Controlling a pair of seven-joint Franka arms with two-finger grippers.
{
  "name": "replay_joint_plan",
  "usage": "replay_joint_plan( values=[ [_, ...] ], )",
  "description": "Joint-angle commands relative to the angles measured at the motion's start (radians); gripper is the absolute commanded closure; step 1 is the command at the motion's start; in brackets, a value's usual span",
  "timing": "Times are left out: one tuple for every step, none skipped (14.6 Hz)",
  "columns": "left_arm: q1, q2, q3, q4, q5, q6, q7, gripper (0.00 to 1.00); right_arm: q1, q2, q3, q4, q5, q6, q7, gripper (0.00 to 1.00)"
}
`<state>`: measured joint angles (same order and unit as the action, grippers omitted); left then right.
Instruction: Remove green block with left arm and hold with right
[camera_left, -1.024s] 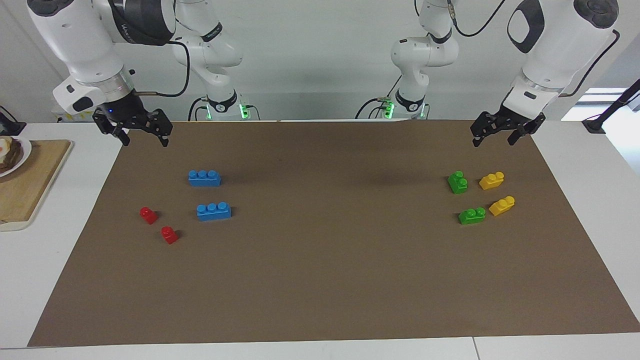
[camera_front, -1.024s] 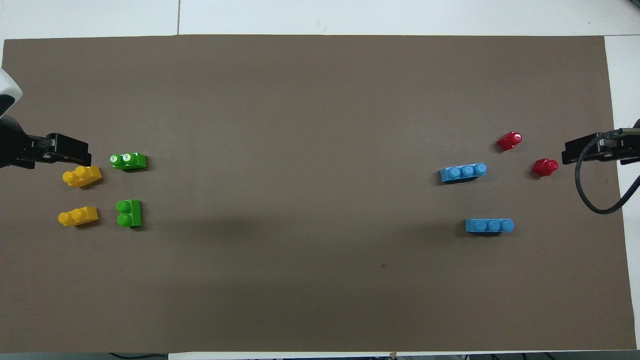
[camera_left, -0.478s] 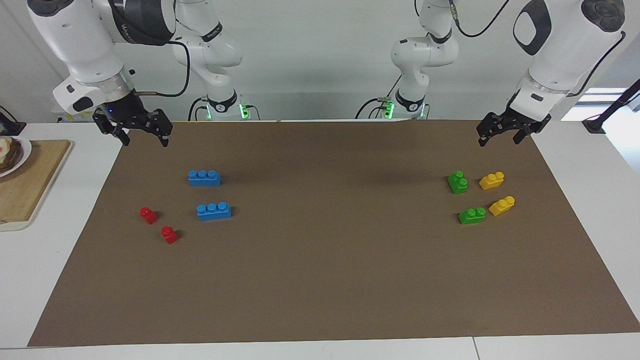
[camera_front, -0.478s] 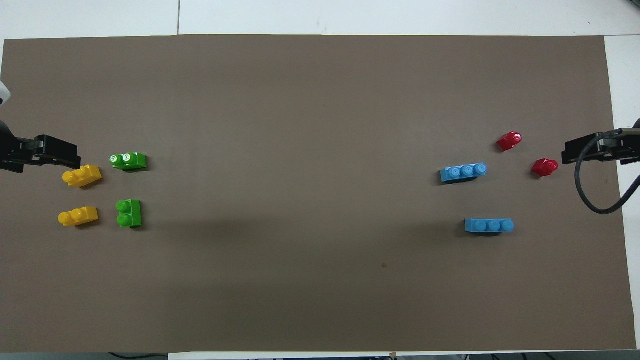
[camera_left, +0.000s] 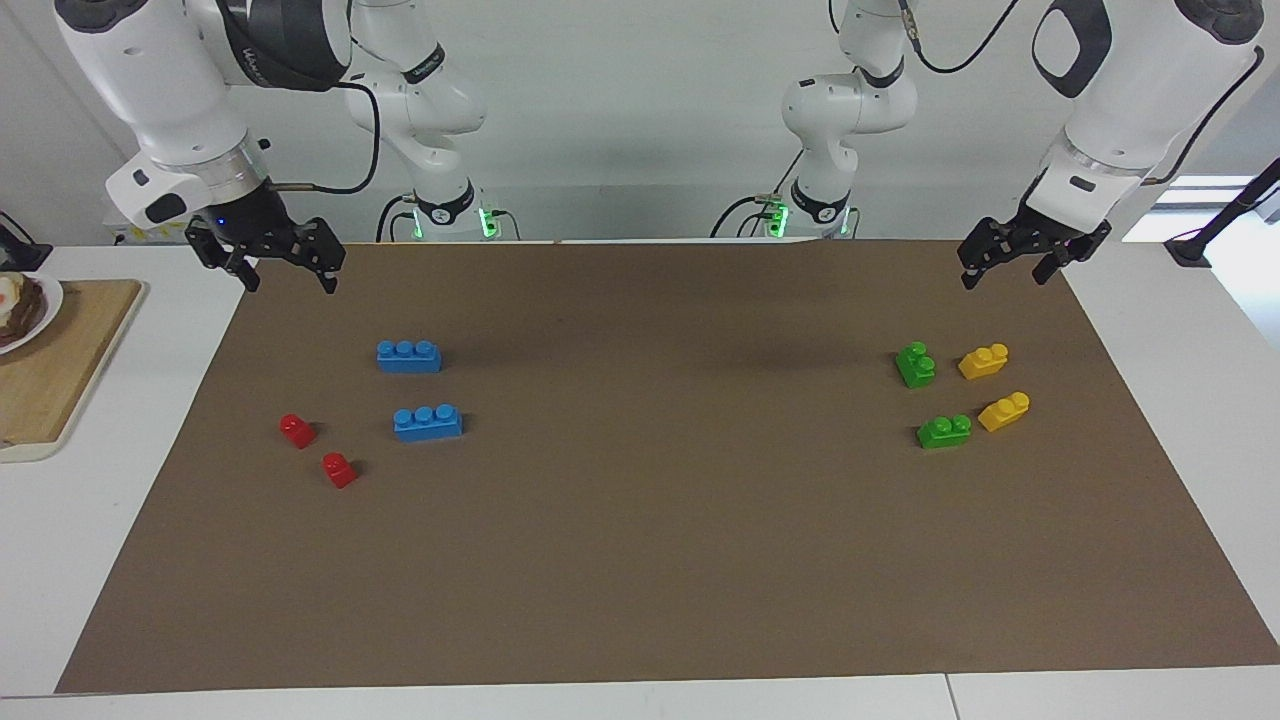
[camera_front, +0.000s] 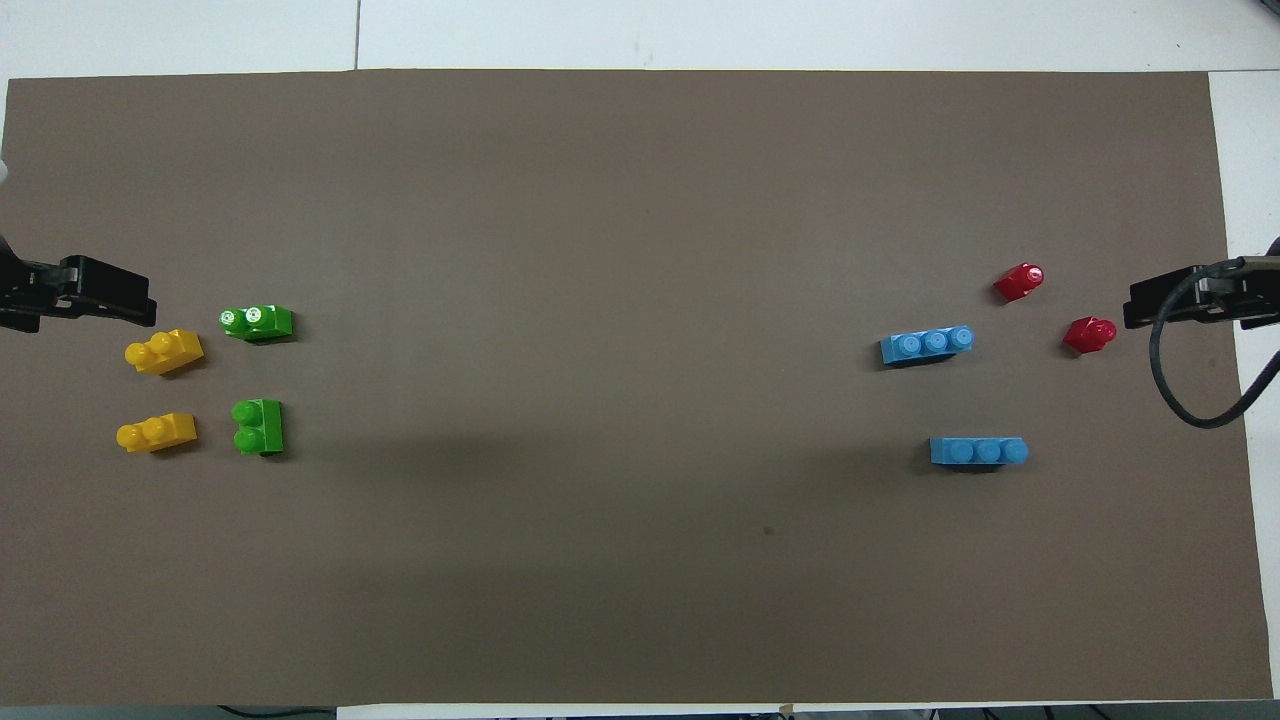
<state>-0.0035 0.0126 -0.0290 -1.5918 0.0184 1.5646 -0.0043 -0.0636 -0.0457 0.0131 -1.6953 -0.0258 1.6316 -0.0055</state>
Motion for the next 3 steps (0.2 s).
replay_joint_plan(
  values=[
    [0.011,0.015,-0.012,0.020,0.014,-0.009,0.007,0.00,-0.010,-0.013,0.005,-0.009,-0.014,-0.001,-0.024,0.00],
    [0.011,0.014,-0.012,0.018,0.014,-0.011,0.007,0.00,-0.009,-0.014,0.005,-0.012,-0.014,-0.001,-0.024,0.00],
    [0.011,0.013,-0.012,0.019,0.014,-0.012,0.007,0.00,-0.009,-0.014,0.005,-0.012,-0.014,-0.001,-0.022,0.00]
  ],
)
